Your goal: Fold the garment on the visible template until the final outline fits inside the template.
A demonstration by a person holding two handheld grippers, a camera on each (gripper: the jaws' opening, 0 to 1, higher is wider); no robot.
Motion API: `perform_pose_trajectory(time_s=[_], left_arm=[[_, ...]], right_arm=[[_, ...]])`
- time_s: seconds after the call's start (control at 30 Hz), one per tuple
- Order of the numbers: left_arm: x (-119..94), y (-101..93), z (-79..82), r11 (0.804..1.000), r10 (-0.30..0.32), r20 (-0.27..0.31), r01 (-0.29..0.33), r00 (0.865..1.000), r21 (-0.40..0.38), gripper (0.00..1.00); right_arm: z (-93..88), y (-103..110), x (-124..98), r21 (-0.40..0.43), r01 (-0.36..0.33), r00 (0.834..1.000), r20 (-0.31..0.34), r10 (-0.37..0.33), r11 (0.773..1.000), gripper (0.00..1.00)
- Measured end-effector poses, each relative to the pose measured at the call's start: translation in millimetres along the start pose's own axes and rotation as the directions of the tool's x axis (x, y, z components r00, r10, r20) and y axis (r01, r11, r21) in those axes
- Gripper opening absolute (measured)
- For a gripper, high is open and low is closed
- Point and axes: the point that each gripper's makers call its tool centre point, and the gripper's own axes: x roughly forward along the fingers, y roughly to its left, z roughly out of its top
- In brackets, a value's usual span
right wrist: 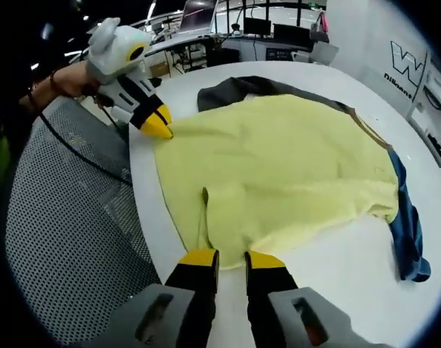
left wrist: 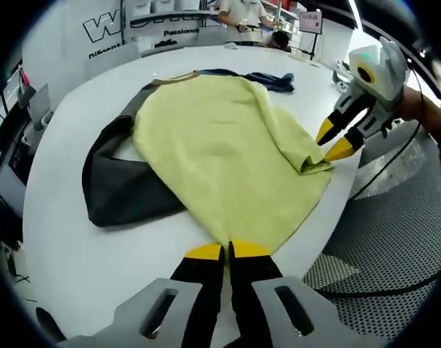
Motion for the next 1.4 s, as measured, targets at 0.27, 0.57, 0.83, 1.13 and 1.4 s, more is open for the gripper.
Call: perform_pose_trajectory(time_s=[0.27, 0.57, 0.83, 1.13, 1.4], left_arm=[[0, -0.3, 0.1, 1.0, 0.002, -0.005, -0.002, 1.0, 0.021, 0.0], [-2, -0.3, 0.1, 1.0, 0.003, -0.01, -0.003, 1.0, 0.001, 0.0], [-8, 2.0, 0.1, 1.0, 0.018, -0.011, -0.018, 1.0, -0.006, 0.0], [-16, 13.4, -8.3, 0.998, 0.057, -0.043, -0.057, 0.997, -0.011, 0.0], [-23, 24.5, -14.2, 0.995, 0.092, -0.05, -0.094, 0.994, -0.036, 0.0]], right_arm=[[-9.2, -8, -17, 0.036, 0.002, 1.0, -0.026, -0.001, 0.999, 0.0], [-36.4, -12, -29, 0.072, -0.004, 0.996, -0.088, 0.01, 0.997, 0.0], [-57.1, -13, -45, 0.074, -0.008, 0.987, -0.157, 0.019, 0.997, 0.0], [-91.4, -22, -63, 0.095, 0.014, 0.964, -0.267, 0.012, 0.995, 0.0], [-110.0, -30, -69, 0.095, 0.044, 0.943, -0.333, -0.01, 0.995, 0.0]])
